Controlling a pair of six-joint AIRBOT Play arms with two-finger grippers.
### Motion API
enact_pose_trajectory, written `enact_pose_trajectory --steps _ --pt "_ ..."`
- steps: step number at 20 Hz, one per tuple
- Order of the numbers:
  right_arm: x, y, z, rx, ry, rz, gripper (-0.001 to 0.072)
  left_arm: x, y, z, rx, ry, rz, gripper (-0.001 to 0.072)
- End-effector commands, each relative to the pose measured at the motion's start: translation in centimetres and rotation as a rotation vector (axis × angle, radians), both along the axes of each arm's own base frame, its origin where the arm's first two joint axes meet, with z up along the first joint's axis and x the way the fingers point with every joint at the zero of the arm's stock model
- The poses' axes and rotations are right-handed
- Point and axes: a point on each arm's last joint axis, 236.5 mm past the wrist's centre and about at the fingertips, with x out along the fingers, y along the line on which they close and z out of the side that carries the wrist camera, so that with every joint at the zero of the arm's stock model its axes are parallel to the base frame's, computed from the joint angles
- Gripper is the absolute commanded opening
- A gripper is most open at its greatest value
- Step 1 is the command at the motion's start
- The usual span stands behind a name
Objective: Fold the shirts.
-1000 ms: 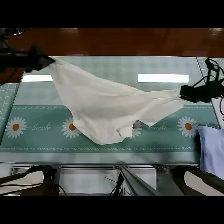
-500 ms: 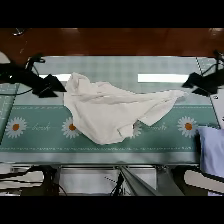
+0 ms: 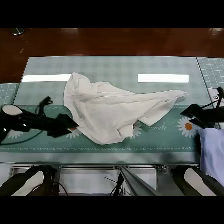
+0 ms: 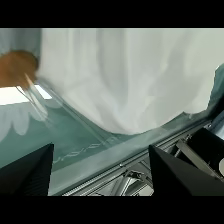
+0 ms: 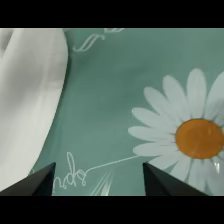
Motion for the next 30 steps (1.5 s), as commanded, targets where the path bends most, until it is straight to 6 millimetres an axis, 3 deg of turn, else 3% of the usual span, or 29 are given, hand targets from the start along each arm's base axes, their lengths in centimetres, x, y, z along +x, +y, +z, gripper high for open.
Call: enact_pose_trajectory --steps 1,11,16,17,18,19,20,23,26,30 --pt "-1.3 3.2 -1.5 0.067 -0.018 0.031 0.0622 -3.5 -3.4 -2.7 -0.014 0.036 -0.007 0.0702" --pt "-0.5 5.6 -1.2 0.085 -0.035 0.078 0.0622 -1.6 -11.2 -5.7 0.045 -0.037 0.03 0.0701" --pt "1.0 5.5 -0.7 0.094 -0.09 0.03 0.0621 4.6 -14.7 -3.2 0.014 -0.168 0.008 0.0696" --pt "1.3 5.5 -0.7 0.101 -0.095 0.023 0.0622 5.5 -15.5 -2.6 -0.004 -0.172 -0.005 0.0562" --pt "1.4 5.6 -0.7 0.107 -0.098 0.016 0.0622 5.9 -16.4 -1.9 -0.031 -0.169 -0.035 0.0137" --pt "1.5 5.5 -0.9 0.105 -0.097 0.013 0.0622 6.5 -17.1 -0.8 -0.06 -0.211 -0.094 0.0025" --pt "1.6 5.3 -1.1 0.101 -0.095 0.012 0.0622 7.1 -17.5 0.5 -0.089 -0.253 -0.137 0.0026" --pt "2.2 4.7 -1.8 0.087 -0.096 -0.008 0.0622 9.9 -16.6 4.8 -0.165 -0.333 -0.158 0.0026" --pt "4.0 3.8 -1.9 0.077 -0.1 -0.019 0.0621 12.9 -14.1 8.7 -0.205 -0.404 -0.116 0.0026" --pt "6.9 2.8 -2.5 0.096 -0.07 -0.031 0.0622 16.2 -9.6 11.3 -0.193 -0.475 -0.001 0.0026"
